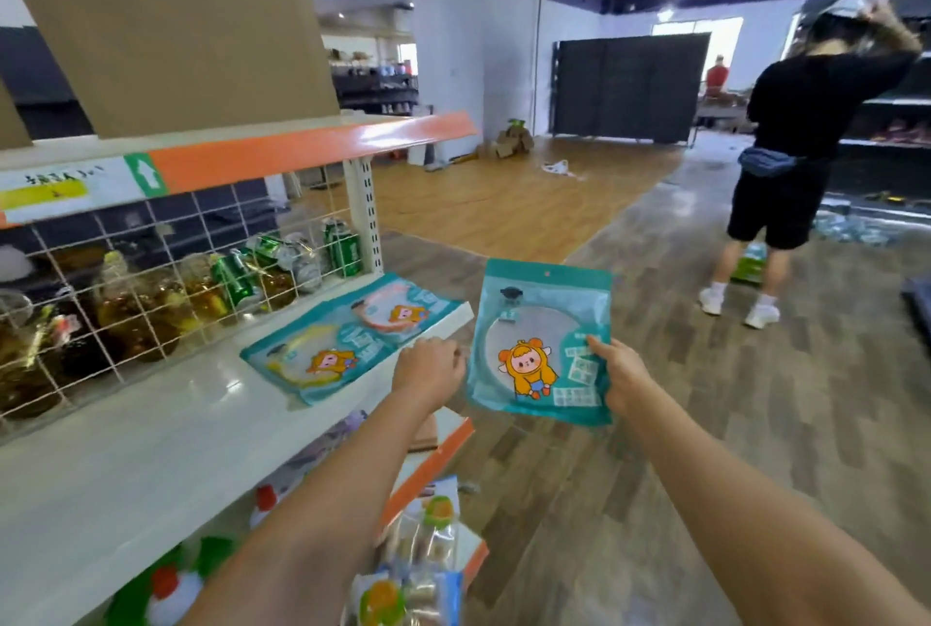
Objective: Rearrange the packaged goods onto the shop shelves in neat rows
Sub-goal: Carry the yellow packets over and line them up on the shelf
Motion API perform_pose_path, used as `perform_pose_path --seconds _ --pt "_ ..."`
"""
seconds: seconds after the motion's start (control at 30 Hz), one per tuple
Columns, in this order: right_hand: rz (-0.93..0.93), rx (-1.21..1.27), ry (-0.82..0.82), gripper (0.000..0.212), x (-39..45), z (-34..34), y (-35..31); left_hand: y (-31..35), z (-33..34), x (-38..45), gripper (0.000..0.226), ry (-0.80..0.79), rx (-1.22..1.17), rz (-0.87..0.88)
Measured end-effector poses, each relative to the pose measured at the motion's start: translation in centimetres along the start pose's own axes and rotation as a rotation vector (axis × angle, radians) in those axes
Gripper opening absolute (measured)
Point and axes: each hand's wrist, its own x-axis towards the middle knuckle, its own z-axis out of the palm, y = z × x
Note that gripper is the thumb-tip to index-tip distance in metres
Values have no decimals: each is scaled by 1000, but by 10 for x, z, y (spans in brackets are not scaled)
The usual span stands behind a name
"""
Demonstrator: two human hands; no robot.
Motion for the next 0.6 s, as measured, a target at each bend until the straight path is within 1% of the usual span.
perform_pose_path --seconds 0.1,0.23,0.4,0.53,0.6 --pt "19 -35 -77 9 22 18 -10 -10 -2 12 31 19 -11 -66" --pt "64 -65 -178 8 40 48 -10 -32 -6 13 32 35 37 -153" --pt "138 -103 -281 9 50 99 5 -72 -10 1 28 20 66 -329" --pt "161 -119 -362 12 51 147 19 -107 -16 -11 29 46 101 -385" --pt "163 -112 -394 11 49 171 26 -128 -19 -13 31 54 98 -436"
